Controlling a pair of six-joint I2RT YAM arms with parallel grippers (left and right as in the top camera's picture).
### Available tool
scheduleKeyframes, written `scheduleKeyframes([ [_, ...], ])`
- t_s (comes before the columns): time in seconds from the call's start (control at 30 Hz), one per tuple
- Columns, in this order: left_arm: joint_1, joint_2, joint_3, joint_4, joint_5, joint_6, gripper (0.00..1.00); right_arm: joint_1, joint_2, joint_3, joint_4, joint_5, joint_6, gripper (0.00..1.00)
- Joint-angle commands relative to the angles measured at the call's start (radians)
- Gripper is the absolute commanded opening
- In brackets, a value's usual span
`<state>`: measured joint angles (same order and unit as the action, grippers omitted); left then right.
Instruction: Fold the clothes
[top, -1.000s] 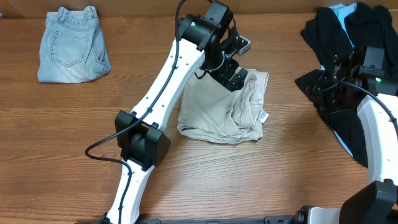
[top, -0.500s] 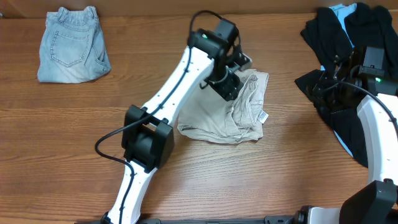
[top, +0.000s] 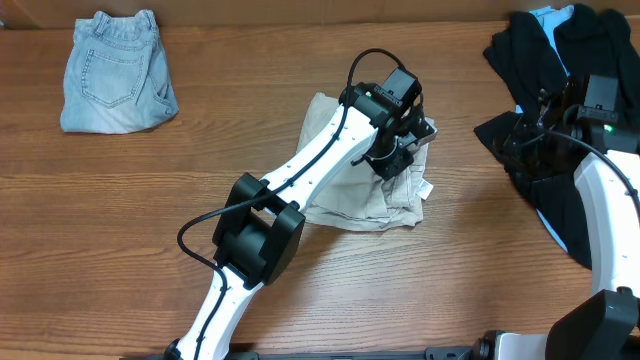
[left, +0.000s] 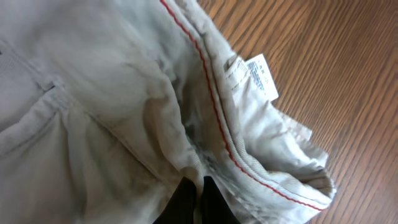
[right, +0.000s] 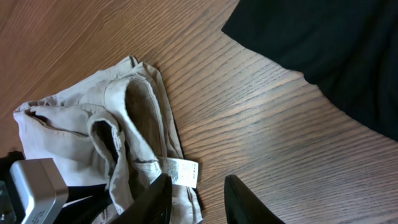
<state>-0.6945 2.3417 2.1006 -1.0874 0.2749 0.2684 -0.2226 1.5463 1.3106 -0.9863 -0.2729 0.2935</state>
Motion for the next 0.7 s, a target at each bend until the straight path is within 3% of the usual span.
scheduleKeyframes([
  [0.0, -0.017, -0.011, -0.003, 0.014, 0.048, -0.026, 0.05, -0.002, 0.003, -0.002, -0.005, 0.01, -0.005, 0.32],
  [0.2, 0.007, -0.014, 0.048, -0.014, 0.048, -0.058, 0.07, -0.002, 0.003, -0.002, -0.019, 0.01, -0.006, 0.33],
  [0.3, 0.041, -0.015, 0.172, -0.088, 0.048, -0.075, 0.22, -0.002, 0.003, -0.002, -0.023, 0.01, -0.006, 0.33],
  [0.4, 0.074, -0.015, 0.308, -0.174, 0.048, -0.075, 0.58, -0.002, 0.003, -0.002, -0.023, 0.01, -0.006, 0.33],
  [0.5, 0.106, -0.015, 0.413, -0.261, 0.048, -0.075, 0.86, -0.002, 0.003, -0.002, -0.028, 0.01, -0.006, 0.34],
  [0.6, 0.124, -0.015, 0.433, -0.32, 0.048, -0.074, 0.98, -0.002, 0.003, -0.002, -0.038, 0.01, -0.006, 0.54],
  [0.67, 0.134, -0.014, 0.431, -0.358, 0.045, -0.069, 1.0, -0.002, 0.003, -0.002, -0.043, 0.01, -0.006, 0.69],
])
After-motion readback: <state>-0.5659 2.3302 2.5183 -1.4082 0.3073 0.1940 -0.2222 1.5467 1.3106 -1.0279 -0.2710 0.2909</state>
